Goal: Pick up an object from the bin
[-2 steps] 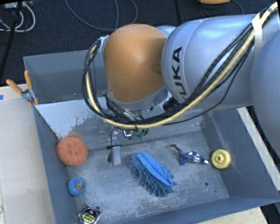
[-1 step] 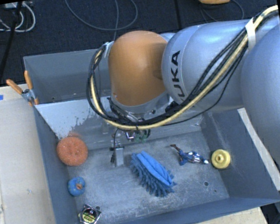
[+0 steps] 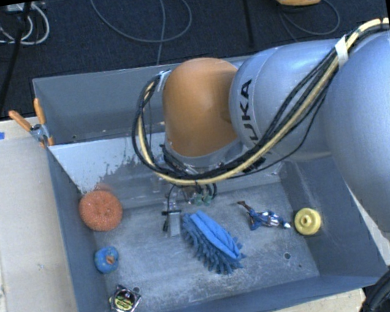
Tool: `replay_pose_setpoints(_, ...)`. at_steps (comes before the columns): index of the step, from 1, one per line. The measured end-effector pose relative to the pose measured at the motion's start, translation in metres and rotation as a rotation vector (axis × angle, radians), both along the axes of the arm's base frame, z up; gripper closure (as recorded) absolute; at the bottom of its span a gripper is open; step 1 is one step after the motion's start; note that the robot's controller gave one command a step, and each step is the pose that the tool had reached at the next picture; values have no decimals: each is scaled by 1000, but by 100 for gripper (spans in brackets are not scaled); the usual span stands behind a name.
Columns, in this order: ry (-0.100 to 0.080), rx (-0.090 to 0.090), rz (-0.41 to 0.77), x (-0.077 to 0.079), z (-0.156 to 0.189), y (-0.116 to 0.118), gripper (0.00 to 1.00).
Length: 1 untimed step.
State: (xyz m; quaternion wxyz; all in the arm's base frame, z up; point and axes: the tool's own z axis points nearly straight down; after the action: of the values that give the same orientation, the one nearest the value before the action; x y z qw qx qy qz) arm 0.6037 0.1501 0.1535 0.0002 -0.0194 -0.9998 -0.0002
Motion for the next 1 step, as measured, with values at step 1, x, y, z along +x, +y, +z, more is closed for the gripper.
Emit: replay_pose_setpoints(1, 9, -2, 84, -20, 1, -29, 0)
